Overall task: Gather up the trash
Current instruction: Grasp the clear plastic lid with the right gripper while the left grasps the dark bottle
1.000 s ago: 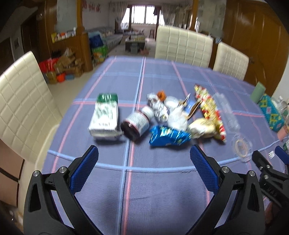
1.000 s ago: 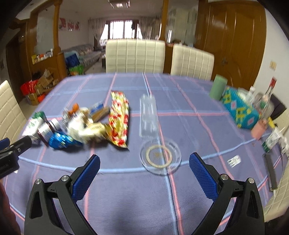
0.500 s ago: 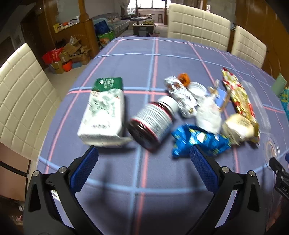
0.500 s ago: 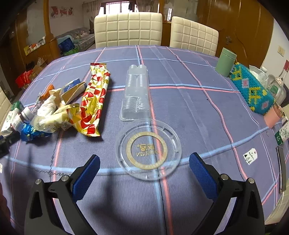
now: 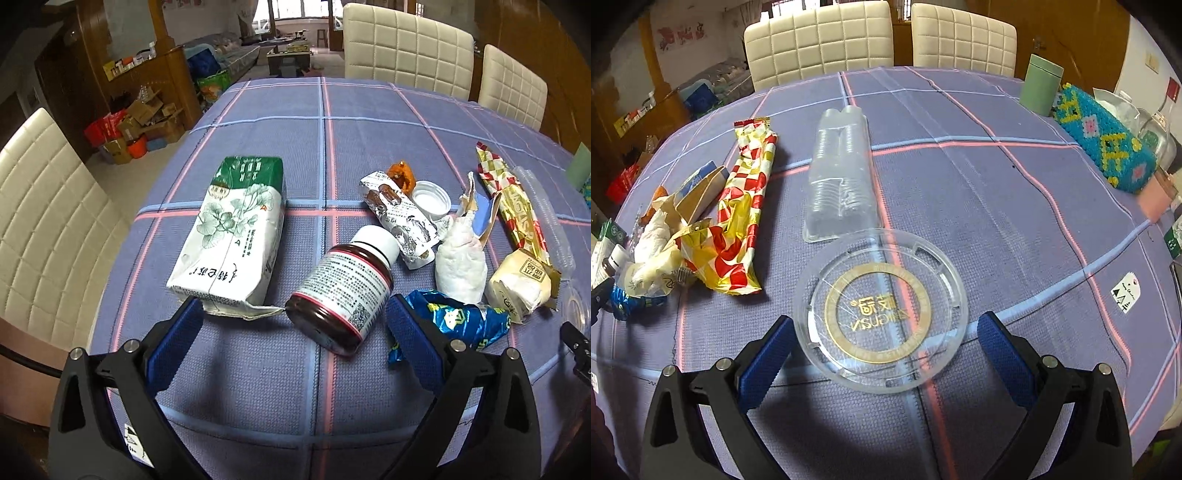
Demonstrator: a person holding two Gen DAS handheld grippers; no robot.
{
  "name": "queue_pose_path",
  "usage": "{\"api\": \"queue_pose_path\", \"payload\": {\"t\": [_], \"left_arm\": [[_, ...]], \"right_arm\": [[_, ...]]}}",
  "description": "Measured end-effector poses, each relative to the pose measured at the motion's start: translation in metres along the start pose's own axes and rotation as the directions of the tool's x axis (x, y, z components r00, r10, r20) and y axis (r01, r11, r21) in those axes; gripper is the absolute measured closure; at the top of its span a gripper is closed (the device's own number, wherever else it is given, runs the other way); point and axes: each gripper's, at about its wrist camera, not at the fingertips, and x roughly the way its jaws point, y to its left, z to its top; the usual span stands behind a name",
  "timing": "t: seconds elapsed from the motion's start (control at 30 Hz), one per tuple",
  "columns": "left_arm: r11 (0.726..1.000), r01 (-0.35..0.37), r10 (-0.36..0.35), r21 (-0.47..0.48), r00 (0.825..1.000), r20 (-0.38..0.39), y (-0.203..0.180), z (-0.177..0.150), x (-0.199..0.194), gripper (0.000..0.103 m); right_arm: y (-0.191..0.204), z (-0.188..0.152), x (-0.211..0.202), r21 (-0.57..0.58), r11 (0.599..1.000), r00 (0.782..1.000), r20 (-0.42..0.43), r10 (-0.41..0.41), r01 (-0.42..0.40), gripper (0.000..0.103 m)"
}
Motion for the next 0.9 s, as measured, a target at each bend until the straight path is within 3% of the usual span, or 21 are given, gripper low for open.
{"api": "queue_pose_path", "payload": {"t": [0.17,0.23,0.33,0.9], "left_arm": [[0.997,0.077,-0.077,-0.005,0.997,-0.008,-0.001,-0.001,-0.001,0.023],[0.995,0.099,-0.099,-0.006,0.995,-0.027,-0.003,-0.002,0.002,0.039],[0.992,0.127,-0.128,-0.018,0.990,-0.061,-0.004,-0.006,0.006,0.053],[0.988,0.148,-0.147,-0.040,0.989,0.028,0.016,-0.023,-0.036,0.058]], "right_arm": [[0.014,-0.003,-0.005,-0.042,0.999,0.999,0.036,-0.003,0.005,0.018],[0.017,-0.003,-0.006,-0.053,0.999,0.999,0.050,-0.011,0.014,0.019],[0.018,-0.005,-0.007,-0.053,0.999,0.999,0.044,0.009,-0.007,0.020],[0.040,-0.012,-0.038,-0.114,0.993,0.994,0.100,0.037,-0.026,0.020]]}}
